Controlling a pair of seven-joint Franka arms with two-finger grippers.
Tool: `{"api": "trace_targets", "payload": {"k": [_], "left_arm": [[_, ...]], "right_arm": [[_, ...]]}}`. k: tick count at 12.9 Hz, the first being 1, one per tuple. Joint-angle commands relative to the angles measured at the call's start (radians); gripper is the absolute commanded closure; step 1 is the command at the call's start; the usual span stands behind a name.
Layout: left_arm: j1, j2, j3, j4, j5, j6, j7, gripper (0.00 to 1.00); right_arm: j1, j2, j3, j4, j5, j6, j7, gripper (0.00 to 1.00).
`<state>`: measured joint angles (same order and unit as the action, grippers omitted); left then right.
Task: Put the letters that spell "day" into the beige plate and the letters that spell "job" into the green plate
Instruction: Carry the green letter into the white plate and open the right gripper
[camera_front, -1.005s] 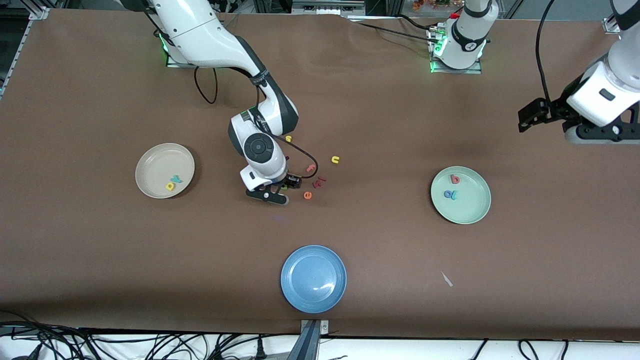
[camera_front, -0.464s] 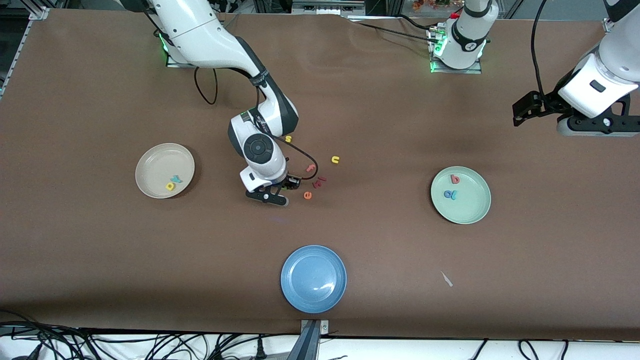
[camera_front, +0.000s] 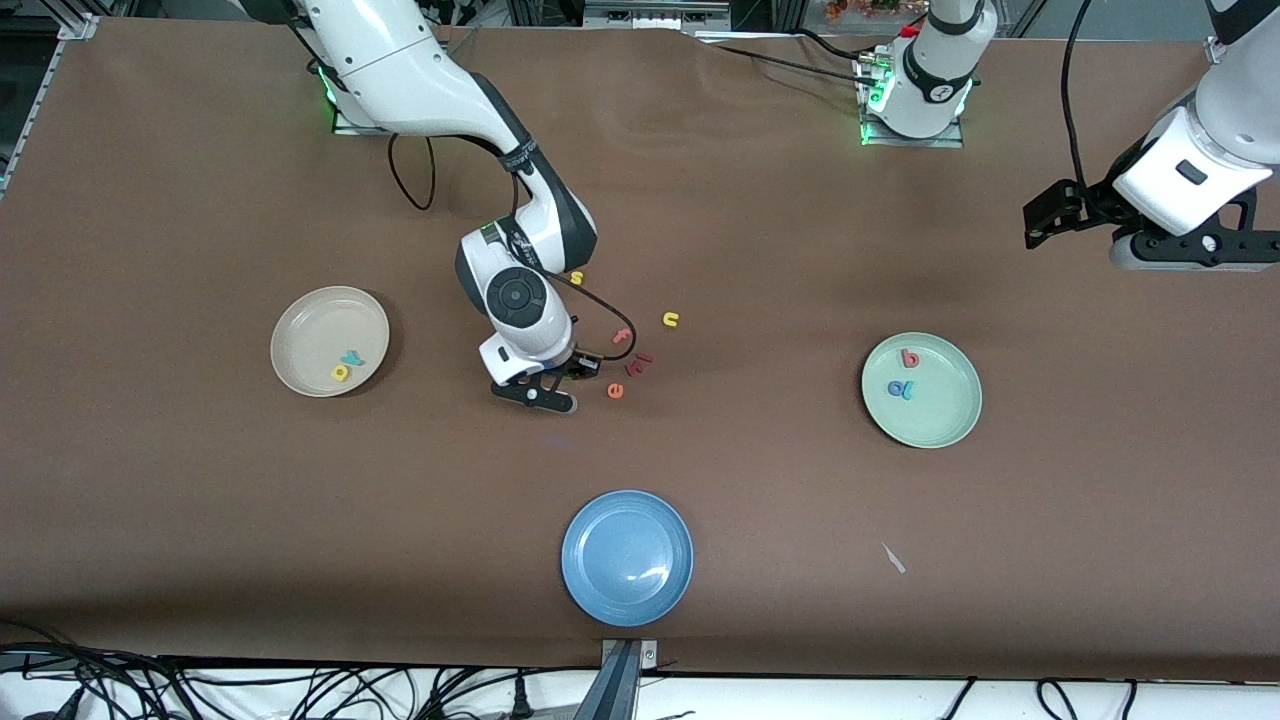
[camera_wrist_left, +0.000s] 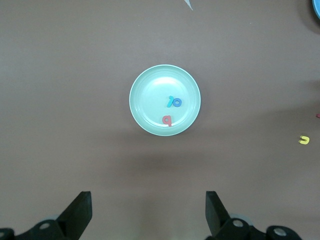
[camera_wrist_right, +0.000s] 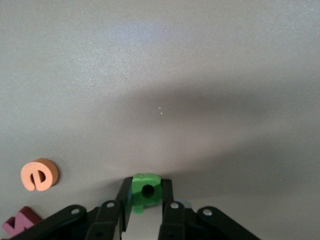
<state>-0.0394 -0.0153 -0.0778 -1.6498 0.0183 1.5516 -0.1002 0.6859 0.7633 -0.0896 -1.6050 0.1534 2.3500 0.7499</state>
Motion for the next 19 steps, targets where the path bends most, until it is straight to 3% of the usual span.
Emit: {"api": "trace_targets", "payload": {"k": [1, 4, 8, 13, 17, 19], "left_arm": [[-0.005, -0.006, -0.013, 0.010, -0.008, -0.013, 0.000, 0.00], [-0.005, -0.005, -0.014, 0.010, -0.008, -0.013, 0.000, 0.00], [-0.005, -0.005, -0.014, 0.010, -0.008, -0.013, 0.000, 0.00], [-0.005, -0.005, -0.014, 0.010, -0.008, -0.013, 0.003, 0.00], [-0.005, -0.005, -0.014, 0.010, -0.008, -0.015, 0.003, 0.00], [-0.004, -0.005, -0.013, 0.008, -0.008, -0.018, 0.004, 0.00]], "right_arm": [[-0.006, 0.013, -0.002, 0.057, 0.012, -0.027, 0.002, 0.83], [-0.020, -0.027, -0.027, 0.095, -0.003, -0.151, -0.048, 0.83], [-0.020, -0.146, -0.128, 0.038, -0.005, -0.363, -0.332, 0.83], [-0.019, -0.320, -0.269, -0.197, -0.006, -0.354, -0.663, 0.83], [-0.020, -0.424, -0.400, -0.473, -0.006, -0.119, -0.956, 0.83], [-0.020, -0.430, -0.449, -0.544, -0.005, -0.035, -1.059, 0.83]]}}
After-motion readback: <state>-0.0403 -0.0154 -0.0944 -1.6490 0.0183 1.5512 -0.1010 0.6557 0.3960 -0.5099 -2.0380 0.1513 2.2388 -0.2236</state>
